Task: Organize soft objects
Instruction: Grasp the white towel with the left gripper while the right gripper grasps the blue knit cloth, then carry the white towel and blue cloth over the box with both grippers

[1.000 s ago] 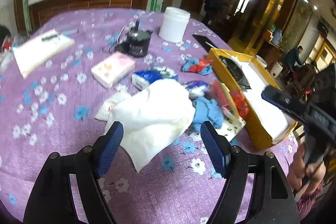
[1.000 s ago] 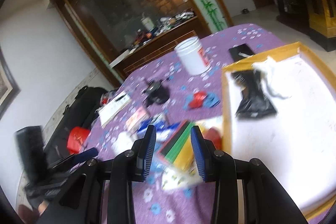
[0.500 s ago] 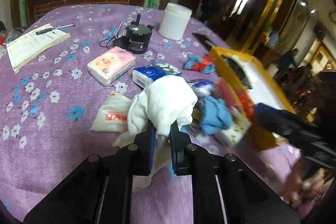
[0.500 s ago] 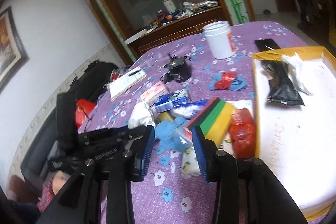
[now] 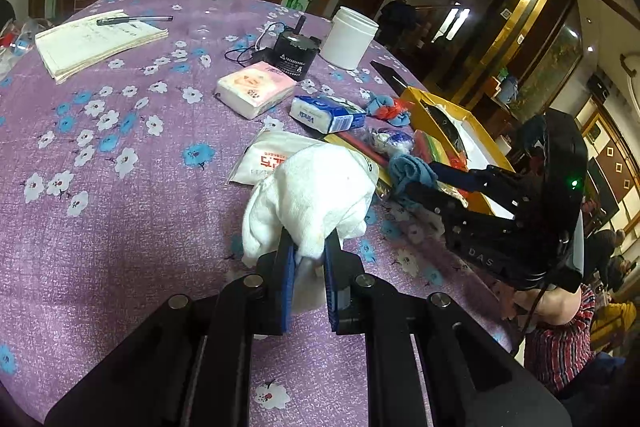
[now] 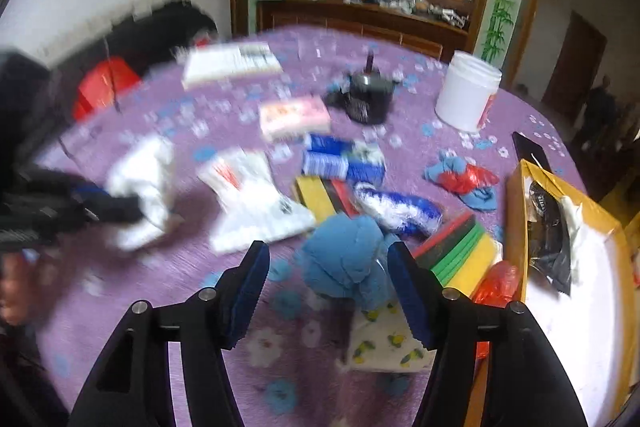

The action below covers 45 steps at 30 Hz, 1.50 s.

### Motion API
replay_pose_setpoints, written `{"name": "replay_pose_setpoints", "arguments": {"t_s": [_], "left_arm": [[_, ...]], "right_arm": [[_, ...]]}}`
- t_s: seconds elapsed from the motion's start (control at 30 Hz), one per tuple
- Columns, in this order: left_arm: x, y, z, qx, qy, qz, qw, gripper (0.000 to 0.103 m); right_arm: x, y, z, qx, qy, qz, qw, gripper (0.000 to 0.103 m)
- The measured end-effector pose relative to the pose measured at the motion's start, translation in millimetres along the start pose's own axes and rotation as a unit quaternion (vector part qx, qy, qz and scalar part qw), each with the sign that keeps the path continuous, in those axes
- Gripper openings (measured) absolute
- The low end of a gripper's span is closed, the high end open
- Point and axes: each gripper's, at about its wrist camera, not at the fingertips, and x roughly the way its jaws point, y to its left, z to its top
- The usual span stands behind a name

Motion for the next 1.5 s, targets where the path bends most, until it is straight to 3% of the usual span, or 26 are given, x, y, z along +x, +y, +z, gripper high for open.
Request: {"name": "replay_pose_setpoints", "arguments": {"t_s": [0.03,0.1,0.17,0.27,0.4,0.7,1.07,1.5], "left_arm": [[0.4,-1.1,0.4,0.002,-0.001,-0.001,1.0,0.011],[0.2,-2.4,1.0,0.002,-0.002,-0.009,1.0,0.011],[-0.2,-5.5,2.1,0.005,-0.005,-0.013,0.9999,0.011],[-0.7,-13.3,3.5,0.009,-0.006,-0.024,0.9997,0.011],[-0.6,-27.8,5.9,0.026,-0.006,-0.026,0.9993,0.011],[6.8,-57.9,10.7,0.052,0.003,-0.04,0.9978,0.011],[17.3,-116.4,25.1,0.1,0.014,-0.067,0.9926,0.011],[48.2,-202.3,47.2,0.155,0.033,-0.108,0.9814,0.011]], "right_arm": [[2.6,0.6,-2.1,-0.005,0.001,-0.016,1.0,0.043],[-1.5,-3.4,-5.6,0.005,-0.007,-0.017,1.0,0.034],[-11.6,-13.3,-6.8,0.036,-0.02,0.016,0.999,0.02],[-29.6,-25.6,-8.8,0.078,-0.05,0.074,0.993,0.02],[-43.4,-36.4,-16.1,0.133,-0.084,0.165,0.974,0.02],[-45.1,-48.7,-28.0,0.189,-0.092,0.217,0.953,0.02],[-74.3,-89.1,-45.2,0.242,-0.142,0.224,0.933,0.02],[-109.7,-179.2,-86.0,0.34,-0.2,0.167,0.904,0.02]]}}
